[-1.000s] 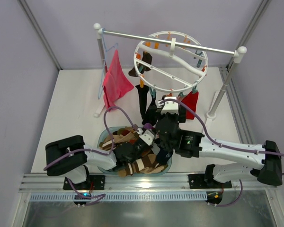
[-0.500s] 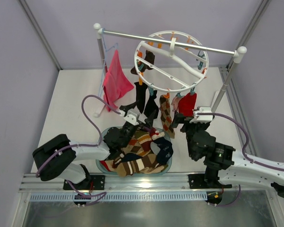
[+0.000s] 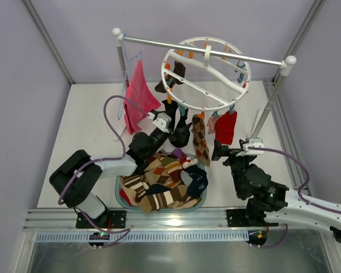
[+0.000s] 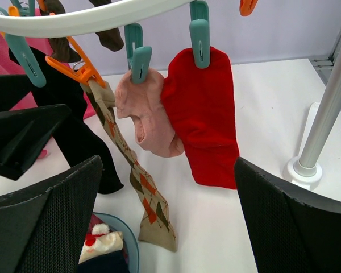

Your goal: Remove the socks clipped to the hanger

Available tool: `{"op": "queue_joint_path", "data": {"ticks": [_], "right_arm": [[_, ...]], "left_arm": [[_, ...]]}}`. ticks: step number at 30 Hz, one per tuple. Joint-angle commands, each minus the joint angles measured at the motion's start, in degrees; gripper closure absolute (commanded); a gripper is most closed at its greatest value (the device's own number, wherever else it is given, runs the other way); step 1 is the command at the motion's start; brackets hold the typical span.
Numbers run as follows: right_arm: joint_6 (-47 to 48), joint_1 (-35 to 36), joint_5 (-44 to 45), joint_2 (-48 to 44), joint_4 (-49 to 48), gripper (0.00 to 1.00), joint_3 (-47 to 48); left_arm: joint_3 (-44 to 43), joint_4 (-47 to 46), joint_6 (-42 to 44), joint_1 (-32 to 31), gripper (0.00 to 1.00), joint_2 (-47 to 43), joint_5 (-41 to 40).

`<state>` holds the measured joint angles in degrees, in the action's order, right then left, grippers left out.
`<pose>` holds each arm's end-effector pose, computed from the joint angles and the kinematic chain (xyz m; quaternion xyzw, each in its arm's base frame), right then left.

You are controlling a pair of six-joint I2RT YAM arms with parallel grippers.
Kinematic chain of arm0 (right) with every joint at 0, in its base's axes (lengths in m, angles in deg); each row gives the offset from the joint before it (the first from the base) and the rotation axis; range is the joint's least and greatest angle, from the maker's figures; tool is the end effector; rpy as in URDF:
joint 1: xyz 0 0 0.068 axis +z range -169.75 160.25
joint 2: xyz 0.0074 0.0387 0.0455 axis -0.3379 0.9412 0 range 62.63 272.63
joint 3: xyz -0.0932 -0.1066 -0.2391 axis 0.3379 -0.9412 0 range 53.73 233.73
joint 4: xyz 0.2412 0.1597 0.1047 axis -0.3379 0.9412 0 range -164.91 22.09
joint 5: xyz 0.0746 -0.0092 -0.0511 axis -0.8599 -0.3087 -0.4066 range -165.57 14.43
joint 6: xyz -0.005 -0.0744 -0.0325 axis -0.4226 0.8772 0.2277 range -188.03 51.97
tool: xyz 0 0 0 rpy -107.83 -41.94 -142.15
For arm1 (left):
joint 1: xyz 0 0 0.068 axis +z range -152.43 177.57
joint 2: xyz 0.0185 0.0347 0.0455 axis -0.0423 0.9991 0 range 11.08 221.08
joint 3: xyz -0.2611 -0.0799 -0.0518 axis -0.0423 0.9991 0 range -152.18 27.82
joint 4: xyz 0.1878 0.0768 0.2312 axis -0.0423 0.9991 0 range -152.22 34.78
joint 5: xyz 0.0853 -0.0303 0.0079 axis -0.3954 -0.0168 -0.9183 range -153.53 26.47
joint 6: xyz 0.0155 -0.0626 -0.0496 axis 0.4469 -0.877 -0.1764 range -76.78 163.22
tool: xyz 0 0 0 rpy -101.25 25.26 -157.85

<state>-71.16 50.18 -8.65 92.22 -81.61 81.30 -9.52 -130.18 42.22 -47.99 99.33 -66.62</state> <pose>0.1237 0.1495 0.3043 0.0273 0.6952 0.0650 0.7154 0.2698 -0.2698 0.2349 0.2052 0.5581 -0.3030 0.7447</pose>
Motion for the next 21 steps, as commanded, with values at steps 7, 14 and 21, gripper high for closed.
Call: {"op": "queue_joint_path", "data": {"ticks": [7,14,21], "right_arm": [[1.5,-0.1,-1.1,1.4,-5.4,0.02,-1.2],[1.6,-0.1,-1.3,1.8,-6.6,0.02,-2.0],[2.1,-0.1,-1.3,4.7,-6.8,0.02,-0.3]], "left_arm": [[-5.3,-1.6,-0.1,0.6,0.0,8.8,-0.6],[-4.8,-7.4,-1.6,0.2,0.21,14.0,-0.9],[-3.0,-13.8,5.6,-7.0,0.97,15.5,-7.7]]}}
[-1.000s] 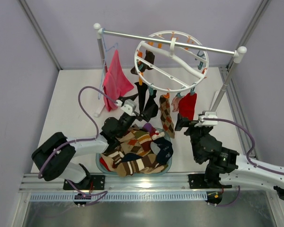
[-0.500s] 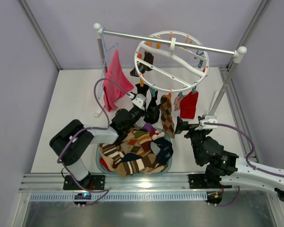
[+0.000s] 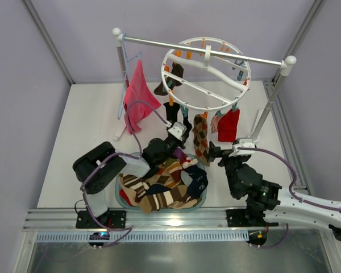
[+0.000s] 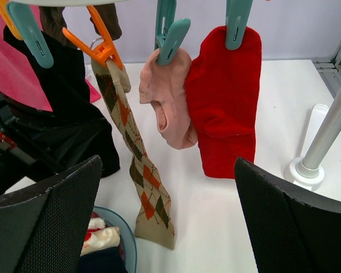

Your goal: Remove the socks clipped to the hanger

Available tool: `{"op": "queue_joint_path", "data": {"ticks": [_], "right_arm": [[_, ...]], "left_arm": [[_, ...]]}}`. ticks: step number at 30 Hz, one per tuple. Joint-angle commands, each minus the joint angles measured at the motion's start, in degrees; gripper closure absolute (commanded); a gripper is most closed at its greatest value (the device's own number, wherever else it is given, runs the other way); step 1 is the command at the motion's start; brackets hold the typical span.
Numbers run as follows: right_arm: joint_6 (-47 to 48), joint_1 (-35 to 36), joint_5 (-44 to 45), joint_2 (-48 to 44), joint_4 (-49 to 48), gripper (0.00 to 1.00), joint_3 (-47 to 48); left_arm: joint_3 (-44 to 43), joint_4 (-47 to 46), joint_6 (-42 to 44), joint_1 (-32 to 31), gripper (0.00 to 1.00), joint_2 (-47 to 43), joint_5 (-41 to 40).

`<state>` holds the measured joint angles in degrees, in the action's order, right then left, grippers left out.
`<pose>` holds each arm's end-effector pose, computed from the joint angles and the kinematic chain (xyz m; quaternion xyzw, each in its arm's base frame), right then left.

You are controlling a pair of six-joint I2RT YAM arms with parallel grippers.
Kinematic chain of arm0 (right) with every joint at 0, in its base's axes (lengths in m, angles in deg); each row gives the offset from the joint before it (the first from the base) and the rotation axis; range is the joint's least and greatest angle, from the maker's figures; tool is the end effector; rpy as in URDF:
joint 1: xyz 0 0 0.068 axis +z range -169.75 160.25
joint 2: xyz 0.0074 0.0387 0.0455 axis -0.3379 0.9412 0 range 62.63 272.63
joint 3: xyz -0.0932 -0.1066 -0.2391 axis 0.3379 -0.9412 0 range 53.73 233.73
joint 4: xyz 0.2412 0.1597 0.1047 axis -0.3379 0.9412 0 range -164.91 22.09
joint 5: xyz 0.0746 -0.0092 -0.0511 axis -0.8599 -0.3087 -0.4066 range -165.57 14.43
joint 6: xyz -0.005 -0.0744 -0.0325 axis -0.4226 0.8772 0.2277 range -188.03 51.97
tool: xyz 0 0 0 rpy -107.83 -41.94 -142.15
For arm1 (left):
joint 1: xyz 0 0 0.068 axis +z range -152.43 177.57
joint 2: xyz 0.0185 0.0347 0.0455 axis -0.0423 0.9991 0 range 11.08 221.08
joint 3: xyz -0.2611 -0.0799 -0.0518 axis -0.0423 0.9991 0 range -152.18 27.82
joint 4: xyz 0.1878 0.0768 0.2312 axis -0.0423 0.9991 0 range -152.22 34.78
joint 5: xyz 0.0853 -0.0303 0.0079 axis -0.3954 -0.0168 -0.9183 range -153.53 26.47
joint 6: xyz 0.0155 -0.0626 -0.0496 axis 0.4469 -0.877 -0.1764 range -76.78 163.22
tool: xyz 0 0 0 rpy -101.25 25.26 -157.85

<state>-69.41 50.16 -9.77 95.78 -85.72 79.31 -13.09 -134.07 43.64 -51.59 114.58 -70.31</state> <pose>0.1279 0.1624 0.2873 0.0016 0.6989 0.0525 0.7133 0.2766 -0.3074 0.1654 0.2302 0.6059 -0.2789 0.7086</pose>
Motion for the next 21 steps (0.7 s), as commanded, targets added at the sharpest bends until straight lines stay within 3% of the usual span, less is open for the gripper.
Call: {"op": "queue_joint_path", "data": {"ticks": [1,9,21], "right_arm": [[0.4,-0.2,-0.2,1.9,-2.9,0.02,1.9],[3.2,-0.2,-0.7,8.7,-2.7,0.02,8.5],[2.7,-0.3,-0.8,14.1,4.0,0.02,18.3]], "left_arm": [[0.9,-11.4,5.5,-5.1,1.0,0.5,-4.5],[3.2,-16.7,12.1,-15.0,1.0,-1.4,-9.8],[4.9,-16.6,16.8,-21.3,1.0,-4.9,-12.2]]}}
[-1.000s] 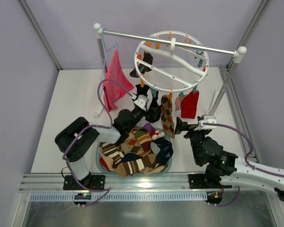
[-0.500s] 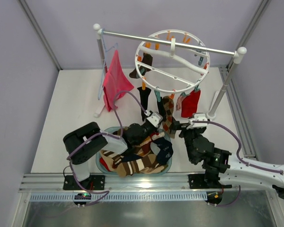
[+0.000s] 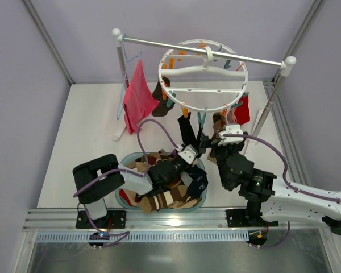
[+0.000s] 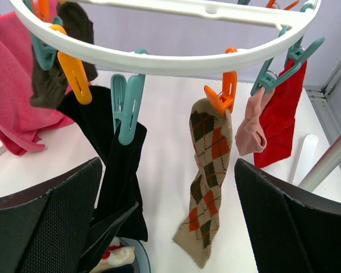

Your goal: Remove the socks clipped to the hanger

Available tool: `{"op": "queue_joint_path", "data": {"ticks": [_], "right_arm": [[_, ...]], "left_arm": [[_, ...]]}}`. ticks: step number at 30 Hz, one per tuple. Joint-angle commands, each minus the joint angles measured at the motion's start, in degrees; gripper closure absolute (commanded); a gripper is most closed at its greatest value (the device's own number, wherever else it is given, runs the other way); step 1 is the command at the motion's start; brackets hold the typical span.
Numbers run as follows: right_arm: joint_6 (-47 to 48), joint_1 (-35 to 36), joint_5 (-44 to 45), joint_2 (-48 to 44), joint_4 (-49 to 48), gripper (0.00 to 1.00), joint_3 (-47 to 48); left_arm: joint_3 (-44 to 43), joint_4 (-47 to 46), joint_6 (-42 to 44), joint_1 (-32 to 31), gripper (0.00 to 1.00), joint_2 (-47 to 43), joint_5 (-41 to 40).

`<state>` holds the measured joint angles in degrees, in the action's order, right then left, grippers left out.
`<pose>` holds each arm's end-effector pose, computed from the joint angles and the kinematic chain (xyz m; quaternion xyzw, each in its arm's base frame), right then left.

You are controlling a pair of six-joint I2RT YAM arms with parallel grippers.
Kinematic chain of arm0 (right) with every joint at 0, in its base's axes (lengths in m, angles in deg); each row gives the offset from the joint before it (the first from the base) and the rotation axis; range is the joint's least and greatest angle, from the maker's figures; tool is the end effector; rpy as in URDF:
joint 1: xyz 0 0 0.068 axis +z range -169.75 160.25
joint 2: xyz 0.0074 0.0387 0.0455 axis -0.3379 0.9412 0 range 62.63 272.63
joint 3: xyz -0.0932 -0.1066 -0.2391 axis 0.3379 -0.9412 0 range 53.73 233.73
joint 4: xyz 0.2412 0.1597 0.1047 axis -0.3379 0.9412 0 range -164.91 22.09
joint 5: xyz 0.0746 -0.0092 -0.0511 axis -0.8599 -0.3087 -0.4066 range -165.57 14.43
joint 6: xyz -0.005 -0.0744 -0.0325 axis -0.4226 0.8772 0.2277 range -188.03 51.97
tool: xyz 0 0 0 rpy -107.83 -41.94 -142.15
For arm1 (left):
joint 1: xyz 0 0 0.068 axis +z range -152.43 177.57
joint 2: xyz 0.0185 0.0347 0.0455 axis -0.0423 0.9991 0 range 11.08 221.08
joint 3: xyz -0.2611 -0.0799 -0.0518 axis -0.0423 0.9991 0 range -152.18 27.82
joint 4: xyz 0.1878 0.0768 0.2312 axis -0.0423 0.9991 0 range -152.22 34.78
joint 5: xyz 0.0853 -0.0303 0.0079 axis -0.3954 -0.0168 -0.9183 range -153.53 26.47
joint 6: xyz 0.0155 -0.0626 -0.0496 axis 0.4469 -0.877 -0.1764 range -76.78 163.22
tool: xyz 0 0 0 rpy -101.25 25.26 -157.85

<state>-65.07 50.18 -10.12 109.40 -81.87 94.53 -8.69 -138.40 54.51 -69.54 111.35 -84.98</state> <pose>0.1417 0.2009 0.3406 -0.0402 0.7034 0.0150 0.7095 0.1746 -0.3475 0.1716 0.2766 0.5687 -0.2554 0.7313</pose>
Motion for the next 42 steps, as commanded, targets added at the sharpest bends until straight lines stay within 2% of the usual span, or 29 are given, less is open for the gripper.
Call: {"op": "queue_joint_path", "data": {"ticks": [1,14,22,35,39,41,42], "right_arm": [[-2.1,-0.4,-0.6,0.5,1.0,0.02,3.3],[-7.4,-2.6,-1.8,3.4,8.1,0.02,7.9],[-11.6,-6.3,-7.0,9.0,15.3,0.02,12.5],[-10.7,-10.8,-12.0,13.8,14.4,0.03,15.2],[-9.6,-11.5,-12.8,16.1,13.7,0.07,16.6],[-9.2,-11.9,-13.2,16.8,13.5,0.13,17.0],[-8.9,-12.0,-13.2,17.2,12.8,0.2,17.1]], "left_arm": [[0.4,-12.2,5.9,-3.6,1.0,-1.7,2.5],[1.2,-12.4,7.7,-7.6,1.0,-2.7,3.8],[2.0,-12.3,10.6,-9.2,1.0,-3.7,3.2],[3.6,-12.3,10.8,-9.4,1.0,-5.2,3.7],[3.6,-12.3,10.8,-9.4,1.0,-4.9,3.9],[3.7,-12.3,10.7,-9.5,1.0,-5.0,4.0],[3.7,-12.3,10.9,-9.6,1.0,-5.1,4.0]]}}
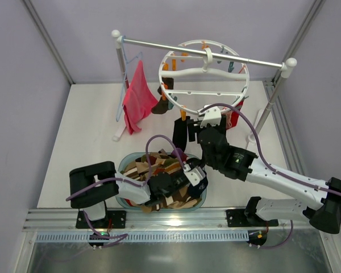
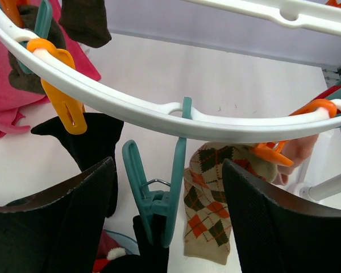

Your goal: Remove the socks clipped to the hanger

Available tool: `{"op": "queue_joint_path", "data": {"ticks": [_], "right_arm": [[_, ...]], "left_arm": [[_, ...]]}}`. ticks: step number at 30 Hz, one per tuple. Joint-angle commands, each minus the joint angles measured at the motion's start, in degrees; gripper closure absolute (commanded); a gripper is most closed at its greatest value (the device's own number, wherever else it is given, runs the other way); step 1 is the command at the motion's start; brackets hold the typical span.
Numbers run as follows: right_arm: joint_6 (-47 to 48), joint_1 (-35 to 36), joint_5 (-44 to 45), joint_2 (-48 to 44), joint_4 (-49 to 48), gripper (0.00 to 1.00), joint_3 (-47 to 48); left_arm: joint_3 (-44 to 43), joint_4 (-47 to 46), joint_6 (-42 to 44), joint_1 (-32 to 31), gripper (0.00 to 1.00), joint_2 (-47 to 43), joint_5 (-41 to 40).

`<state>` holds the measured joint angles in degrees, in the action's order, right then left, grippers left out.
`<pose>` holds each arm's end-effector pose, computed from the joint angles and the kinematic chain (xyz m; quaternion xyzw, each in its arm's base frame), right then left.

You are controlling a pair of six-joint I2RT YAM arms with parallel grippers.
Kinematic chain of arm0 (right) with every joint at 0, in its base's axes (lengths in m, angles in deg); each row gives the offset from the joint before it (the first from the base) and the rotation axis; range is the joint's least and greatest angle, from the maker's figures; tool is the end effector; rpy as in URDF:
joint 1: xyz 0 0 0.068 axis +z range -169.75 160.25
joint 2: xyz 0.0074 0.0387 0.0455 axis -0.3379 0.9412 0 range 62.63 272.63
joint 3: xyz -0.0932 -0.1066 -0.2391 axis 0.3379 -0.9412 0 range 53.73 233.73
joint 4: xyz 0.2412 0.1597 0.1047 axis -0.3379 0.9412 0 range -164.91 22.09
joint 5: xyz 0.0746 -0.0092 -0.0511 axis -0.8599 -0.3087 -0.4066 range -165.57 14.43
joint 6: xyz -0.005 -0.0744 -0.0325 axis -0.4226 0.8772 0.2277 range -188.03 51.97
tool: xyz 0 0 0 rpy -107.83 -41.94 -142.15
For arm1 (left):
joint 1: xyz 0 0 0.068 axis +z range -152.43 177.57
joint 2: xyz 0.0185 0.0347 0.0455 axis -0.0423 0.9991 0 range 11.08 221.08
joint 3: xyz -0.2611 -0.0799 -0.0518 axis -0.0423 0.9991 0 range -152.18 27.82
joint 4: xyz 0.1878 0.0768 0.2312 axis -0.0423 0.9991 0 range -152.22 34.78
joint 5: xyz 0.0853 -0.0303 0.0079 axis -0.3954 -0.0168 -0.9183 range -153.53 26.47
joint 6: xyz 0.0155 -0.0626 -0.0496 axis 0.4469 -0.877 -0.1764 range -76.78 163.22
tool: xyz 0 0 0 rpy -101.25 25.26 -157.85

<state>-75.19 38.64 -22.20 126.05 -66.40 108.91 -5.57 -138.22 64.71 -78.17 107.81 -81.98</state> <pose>0.2107 0.2344 0.3381 -0.0684 0.7624 -0.0144 0.6433 0.1138 -0.3574 0.1763 0.3800 0.5016 -0.2622 0.7316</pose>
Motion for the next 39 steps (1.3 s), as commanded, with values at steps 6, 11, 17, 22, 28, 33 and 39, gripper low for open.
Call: {"op": "queue_joint_path", "data": {"ticks": [6,11,17,22,28,33,39], "right_arm": [[2.9,-0.8,-0.9,0.8,-5.5,0.61,1.9],[3.6,-0.8,1.6,0.9,-6.8,0.96,1.5],[3.5,-0.9,1.5,0.4,-6.2,0.79,1.1],[3.1,-0.9,0.7,-2.7,-7.2,0.19,-2.8],[3.3,-0.8,-0.8,-10.1,-10.2,0.0,-9.6],[3.4,-0.9,-1.5,-18.0,-14.4,0.0,-16.4],[2.4,-0.8,-3.0,-20.6,-15.6,0.0,-20.8]], "left_arm": [[0.5,-12.5,1.1,-1.1,1.0,-1.3,0.4],[0.9,-12.6,0.8,-1.1,1.0,-1.6,0.5],[1.6,-12.6,1.5,-1.9,1.0,-3.4,-1.7],[2.9,-8.9,4.4,-4.7,1.0,-11.9,-6.4],[0.3,11.0,2.6,-4.9,1.0,-25.9,-9.1],[-3.9,32.4,-2.7,-5.4,1.0,-40.5,-15.7],[-1.2,43.0,-8.4,-5.5,1.0,-47.1,-29.2]]}}
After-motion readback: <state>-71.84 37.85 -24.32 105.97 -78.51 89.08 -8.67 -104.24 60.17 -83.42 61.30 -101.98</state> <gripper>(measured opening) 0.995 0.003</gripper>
